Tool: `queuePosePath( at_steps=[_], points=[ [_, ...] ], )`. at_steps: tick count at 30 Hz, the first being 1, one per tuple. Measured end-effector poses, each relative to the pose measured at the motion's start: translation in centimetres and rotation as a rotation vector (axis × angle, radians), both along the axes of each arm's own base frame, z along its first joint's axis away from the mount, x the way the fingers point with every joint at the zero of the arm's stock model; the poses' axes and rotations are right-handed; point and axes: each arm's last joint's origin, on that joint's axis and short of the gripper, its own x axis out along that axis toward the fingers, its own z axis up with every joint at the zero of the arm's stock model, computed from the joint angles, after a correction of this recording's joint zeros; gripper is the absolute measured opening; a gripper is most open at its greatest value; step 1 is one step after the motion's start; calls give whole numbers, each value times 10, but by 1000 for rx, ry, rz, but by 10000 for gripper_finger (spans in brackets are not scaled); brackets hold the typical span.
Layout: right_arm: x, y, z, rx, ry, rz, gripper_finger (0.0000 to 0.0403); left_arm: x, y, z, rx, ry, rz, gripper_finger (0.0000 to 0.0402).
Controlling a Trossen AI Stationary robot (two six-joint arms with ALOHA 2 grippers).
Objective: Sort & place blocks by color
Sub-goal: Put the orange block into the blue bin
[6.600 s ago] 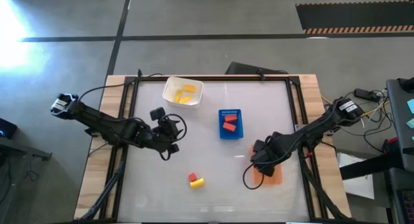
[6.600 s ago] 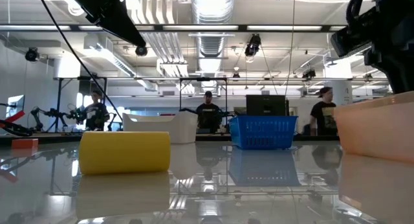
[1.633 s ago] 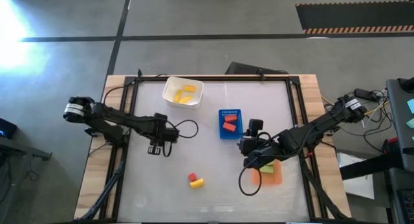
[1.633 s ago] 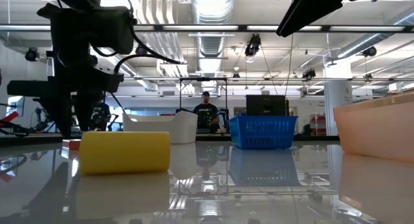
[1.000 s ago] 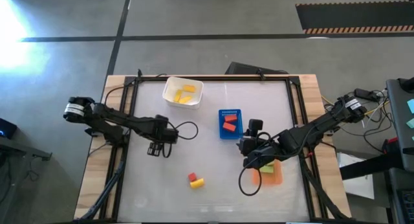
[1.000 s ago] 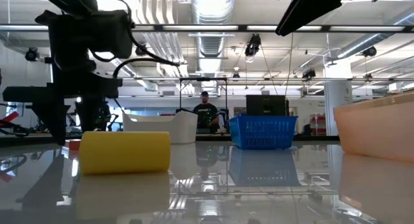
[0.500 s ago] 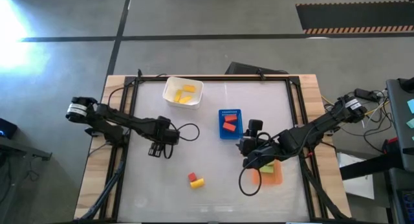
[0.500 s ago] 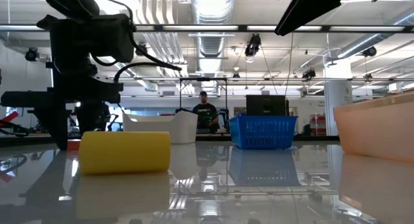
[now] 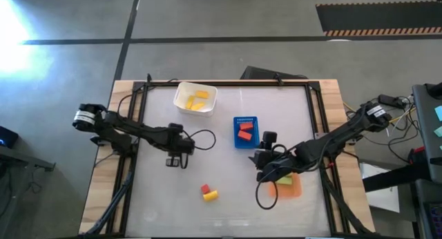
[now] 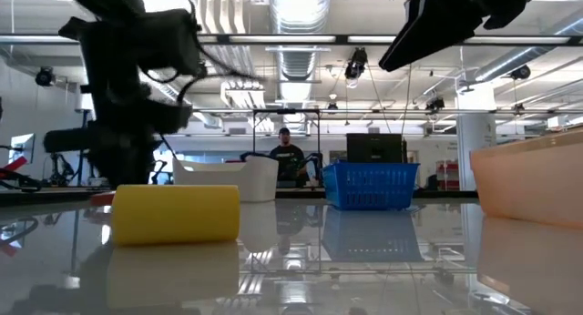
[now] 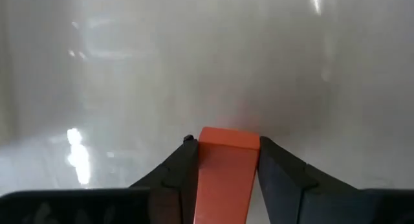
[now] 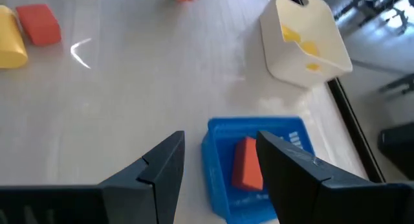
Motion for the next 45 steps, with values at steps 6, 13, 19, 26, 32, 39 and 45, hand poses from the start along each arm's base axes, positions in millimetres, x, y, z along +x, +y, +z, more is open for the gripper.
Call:
queuePosePath(
  at_steps=[6, 13, 19, 26, 32, 39, 45],
  points=[
    [5, 3, -1, -19, -63, 55, 182, 11, -15, 22, 35, -266, -16, 108],
    [12, 7, 3, -5, -151, 142, 182, 25, -36, 57, 44, -675, -35, 108],
    [17, 11, 5, 28, -260, 224, 182, 28, -52, 84, 18, -947, -27, 108],
    [20, 13, 7, 50, -366, 240, 183, 33, -69, 106, -90, -1255, -42, 108],
    [20, 11, 7, 95, -490, 241, 201, 39, -77, 103, -157, -1392, -30, 108],
    [19, 7, 6, 149, -593, 216, 228, 54, -84, 97, -183, -1526, -39, 108],
    [20, 6, 6, 150, -600, 214, 233, 68, -90, 95, -171, -1633, -63, 108]
  ],
)
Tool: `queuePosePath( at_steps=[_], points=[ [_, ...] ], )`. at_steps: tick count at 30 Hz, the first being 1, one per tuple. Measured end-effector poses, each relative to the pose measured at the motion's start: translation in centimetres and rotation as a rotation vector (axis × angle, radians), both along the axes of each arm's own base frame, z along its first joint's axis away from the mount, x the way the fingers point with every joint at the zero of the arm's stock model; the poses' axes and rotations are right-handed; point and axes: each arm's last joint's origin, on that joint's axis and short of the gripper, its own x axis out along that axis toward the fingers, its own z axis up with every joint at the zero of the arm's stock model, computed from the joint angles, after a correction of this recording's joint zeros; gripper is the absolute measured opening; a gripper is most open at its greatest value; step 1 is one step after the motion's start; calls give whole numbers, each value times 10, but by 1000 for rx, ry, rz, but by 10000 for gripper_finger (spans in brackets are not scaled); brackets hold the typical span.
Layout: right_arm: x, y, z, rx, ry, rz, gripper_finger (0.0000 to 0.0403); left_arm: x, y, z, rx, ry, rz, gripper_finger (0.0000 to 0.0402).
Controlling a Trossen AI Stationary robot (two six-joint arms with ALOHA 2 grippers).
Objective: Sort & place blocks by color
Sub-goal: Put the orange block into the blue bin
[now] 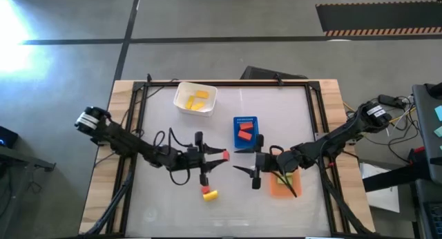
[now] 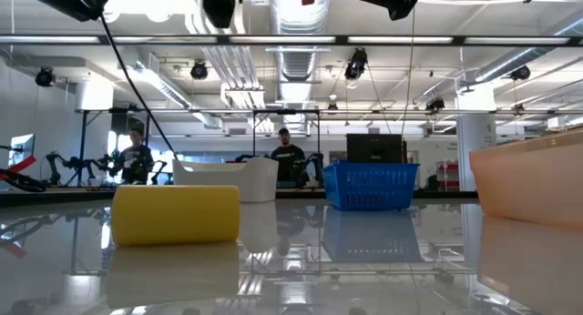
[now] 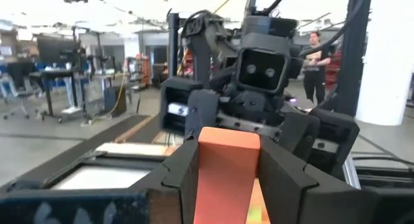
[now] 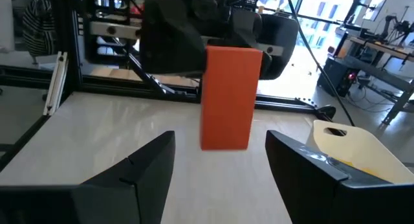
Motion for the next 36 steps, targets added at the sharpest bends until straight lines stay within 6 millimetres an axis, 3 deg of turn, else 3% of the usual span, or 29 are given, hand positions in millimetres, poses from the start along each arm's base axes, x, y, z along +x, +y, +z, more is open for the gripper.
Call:
queuePosePath(
  at_steps=[8, 16, 20, 24, 32, 36],
  points=[
    [1, -2, 0, 1, -4, -6, 233, 21, -10, 5, 65, -27, -45, 108],
    [1, -2, 0, -23, 0, -2, 221, 23, -11, 5, 63, -28, -45, 108],
    [1, -1, 0, -29, 1, 3, 185, 23, -10, 5, 63, -27, -44, 108],
    [1, -1, 0, -31, 2, 9, 122, 23, -10, 5, 65, -25, -38, 108],
    [1, -1, 0, -39, 7, 17, 114, 22, -11, 1, 65, -6, -46, 199],
    [-1, -3, -3, -60, 46, 13, 114, 18, -9, -3, 86, 43, -46, 217]
  ],
)
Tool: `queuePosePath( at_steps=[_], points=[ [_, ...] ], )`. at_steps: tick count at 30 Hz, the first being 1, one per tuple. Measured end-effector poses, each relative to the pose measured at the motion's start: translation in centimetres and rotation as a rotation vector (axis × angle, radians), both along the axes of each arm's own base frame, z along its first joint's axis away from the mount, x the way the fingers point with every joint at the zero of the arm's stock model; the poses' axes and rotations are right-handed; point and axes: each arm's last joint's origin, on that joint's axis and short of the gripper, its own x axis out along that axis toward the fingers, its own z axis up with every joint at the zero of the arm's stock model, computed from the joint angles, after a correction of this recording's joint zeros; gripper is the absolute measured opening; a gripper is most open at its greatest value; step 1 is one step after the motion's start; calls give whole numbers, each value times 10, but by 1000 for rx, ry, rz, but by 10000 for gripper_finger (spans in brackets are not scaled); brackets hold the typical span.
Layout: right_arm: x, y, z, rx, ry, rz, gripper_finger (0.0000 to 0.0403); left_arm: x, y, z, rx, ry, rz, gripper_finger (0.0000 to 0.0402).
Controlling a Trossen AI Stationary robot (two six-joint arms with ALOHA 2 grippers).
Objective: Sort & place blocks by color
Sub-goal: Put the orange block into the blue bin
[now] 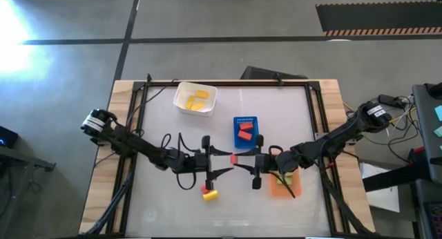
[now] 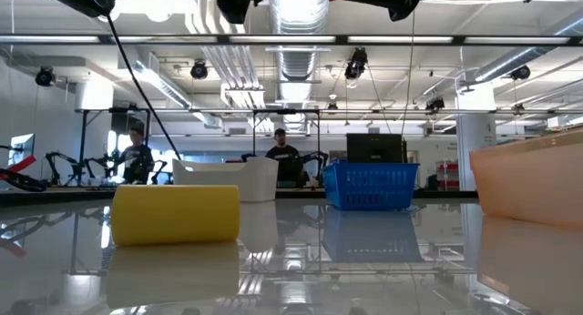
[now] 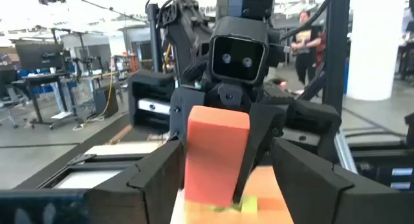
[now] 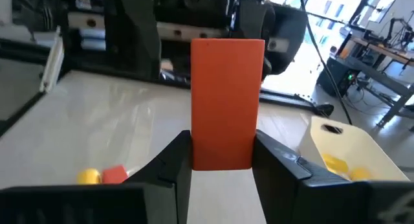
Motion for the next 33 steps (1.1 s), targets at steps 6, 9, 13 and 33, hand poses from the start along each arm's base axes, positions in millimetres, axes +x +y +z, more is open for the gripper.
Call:
queuePosePath(
  at_steps=[6, 9, 13, 33],
  points=[
    [-6, -20, 6, 33, 172, -83, 114, -22, 9, 5, 14, 128, 64, 220],
    [-6, -37, 11, 39, 335, -168, 114, -35, 16, 9, -16, 166, 125, 221],
    [-4, -67, 18, 64, 566, -232, 114, -50, 24, 9, -48, 174, 196, 221],
    [50, -183, -25, 204, 1137, -131, 114, -67, 30, 12, -81, 142, 197, 222]
  ],
)
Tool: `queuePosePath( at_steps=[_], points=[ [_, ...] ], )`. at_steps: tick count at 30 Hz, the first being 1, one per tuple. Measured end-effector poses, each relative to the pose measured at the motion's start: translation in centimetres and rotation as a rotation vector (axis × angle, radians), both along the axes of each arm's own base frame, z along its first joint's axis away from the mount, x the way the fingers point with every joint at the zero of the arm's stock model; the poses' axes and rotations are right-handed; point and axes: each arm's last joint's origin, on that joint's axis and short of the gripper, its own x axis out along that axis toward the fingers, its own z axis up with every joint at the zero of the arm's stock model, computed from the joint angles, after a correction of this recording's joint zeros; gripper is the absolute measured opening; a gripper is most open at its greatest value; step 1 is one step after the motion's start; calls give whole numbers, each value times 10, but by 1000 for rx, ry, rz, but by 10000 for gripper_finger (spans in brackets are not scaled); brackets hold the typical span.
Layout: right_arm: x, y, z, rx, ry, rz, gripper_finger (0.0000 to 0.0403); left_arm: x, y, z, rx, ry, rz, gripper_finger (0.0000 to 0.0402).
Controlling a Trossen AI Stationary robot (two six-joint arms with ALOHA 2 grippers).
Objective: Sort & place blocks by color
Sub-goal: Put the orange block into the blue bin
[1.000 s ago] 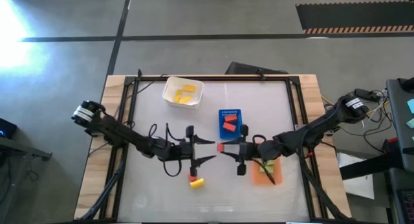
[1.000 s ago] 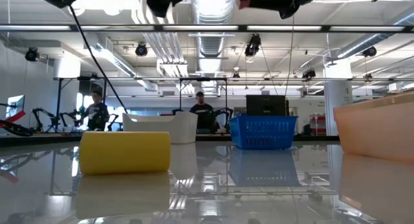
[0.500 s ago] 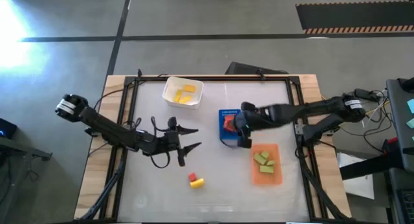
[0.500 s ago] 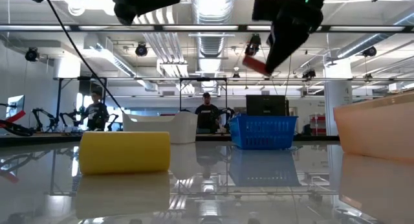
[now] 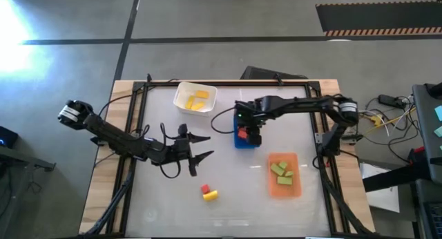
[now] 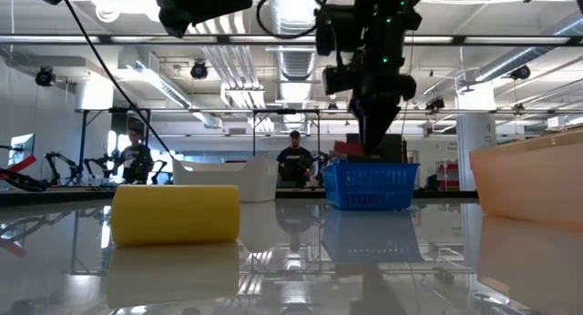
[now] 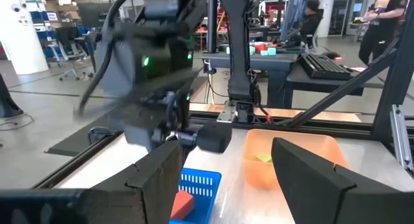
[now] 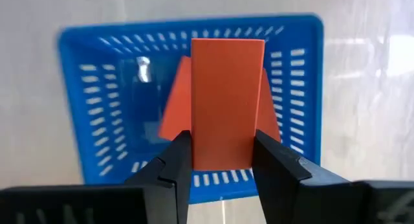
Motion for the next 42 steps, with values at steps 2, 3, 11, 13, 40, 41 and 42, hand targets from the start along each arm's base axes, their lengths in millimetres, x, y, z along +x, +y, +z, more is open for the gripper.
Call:
queuePosePath(
  at_steps=[2, 3, 11, 13, 40, 41, 42],
  points=[
    [3, -4, -6, -18, 45, -5, 114, 0, 0, 0, 1, 0, 0, 222],
    [5, -5, -9, -27, 59, -5, 114, 0, 0, 0, 1, 0, 0, 222],
    [12, -12, -26, -69, 117, -2, 114, 0, 0, 0, 3, 0, 1, 222],
    [13, -13, -28, -97, 131, -5, 114, 0, 0, 0, 3, 1, 0, 222],
    [-14, 45, 47, -83, -131, -49, 161, -6, -17, -6, 18, 58, -71, 222],
    [-17, 52, 50, -78, -150, -41, 158, -7, -18, -6, 20, 62, -76, 222],
    [-19, 60, 53, -71, -170, -32, 156, -7, -20, -7, 22, 67, -82, 222]
  ],
)
